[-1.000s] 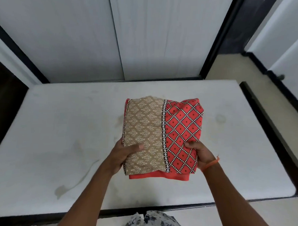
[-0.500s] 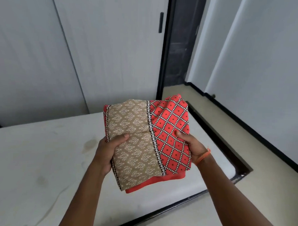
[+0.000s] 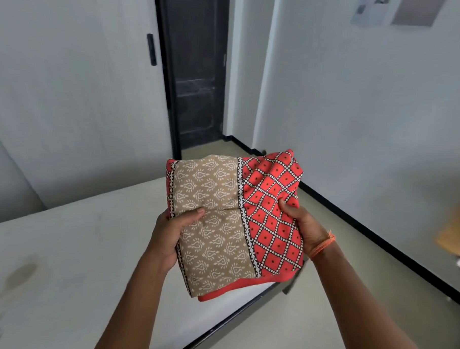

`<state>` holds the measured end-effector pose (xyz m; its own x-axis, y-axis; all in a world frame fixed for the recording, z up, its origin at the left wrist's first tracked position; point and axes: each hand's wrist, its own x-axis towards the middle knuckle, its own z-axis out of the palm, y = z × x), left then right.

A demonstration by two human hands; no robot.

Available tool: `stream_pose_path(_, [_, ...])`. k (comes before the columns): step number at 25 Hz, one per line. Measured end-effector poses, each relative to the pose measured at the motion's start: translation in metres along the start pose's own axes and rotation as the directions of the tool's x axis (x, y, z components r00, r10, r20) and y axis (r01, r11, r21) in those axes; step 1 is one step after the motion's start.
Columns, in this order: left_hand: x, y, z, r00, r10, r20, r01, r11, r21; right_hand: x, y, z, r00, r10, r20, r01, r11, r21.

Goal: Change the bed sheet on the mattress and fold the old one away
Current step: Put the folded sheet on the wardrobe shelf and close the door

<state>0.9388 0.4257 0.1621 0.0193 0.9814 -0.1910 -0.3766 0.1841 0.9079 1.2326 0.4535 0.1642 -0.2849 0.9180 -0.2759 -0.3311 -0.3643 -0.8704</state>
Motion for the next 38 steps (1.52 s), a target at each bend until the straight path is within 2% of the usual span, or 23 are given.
stream_pose_path(4, [0.046,-0.017,0.073,0.998,-0.031,0.053,0.024,0.991,0.131,0.015,-0.041,-0.083,0.996,0.018,-0.084,-0.029,0.991,-0.130])
stream_pose_path(8, [0.124,-0.033,0.142,0.994,0.026,0.108,-0.052,0.968,0.245,0.067,-0.075,-0.154,0.975,0.039,-0.217,-0.067,0.991,-0.120])
stream_pose_path(11, [0.191,-0.042,0.186,0.998,0.062,0.028,-0.066,0.975,0.212,0.117,-0.110,-0.198,0.965,-0.041,-0.259,0.015,0.995,-0.102])
stream_pose_path(14, [0.271,-0.043,0.229,0.997,0.067,-0.028,-0.061,0.984,0.170,0.177,-0.160,-0.241,0.981,-0.094,-0.172,0.073,0.990,-0.122])
stream_pose_path(17, [0.346,-0.037,0.271,0.996,0.066,-0.060,-0.061,0.994,0.092,0.240,-0.209,-0.278,0.978,-0.105,-0.182,0.067,0.977,-0.202])
stream_pose_path(22, [0.454,-0.042,0.326,0.989,0.065,-0.132,-0.052,0.994,0.099,0.346,-0.262,-0.341,0.962,-0.082,-0.259,0.027,0.977,-0.212])
stream_pose_path(27, [0.538,-0.052,0.363,0.933,0.117,-0.339,-0.109,0.993,0.041,0.475,-0.294,-0.379,0.989,-0.052,-0.139,0.019,0.974,-0.226])
stream_pose_path(31, [0.606,-0.051,0.402,0.803,0.149,-0.577,-0.156,0.987,0.038,0.584,-0.329,-0.413,0.993,0.098,0.066,-0.073,0.949,-0.307])
stream_pose_path(34, [0.648,-0.044,0.426,0.730,0.149,-0.667,-0.179,0.984,0.023,0.644,-0.363,-0.429,0.963,0.174,0.208,-0.095,0.934,-0.344])
stream_pose_path(38, [0.690,-0.047,0.441,0.637,0.174,-0.751,-0.206,0.977,0.052,0.712,-0.382,-0.431,0.928,0.233,0.290,-0.100,0.907,-0.410])
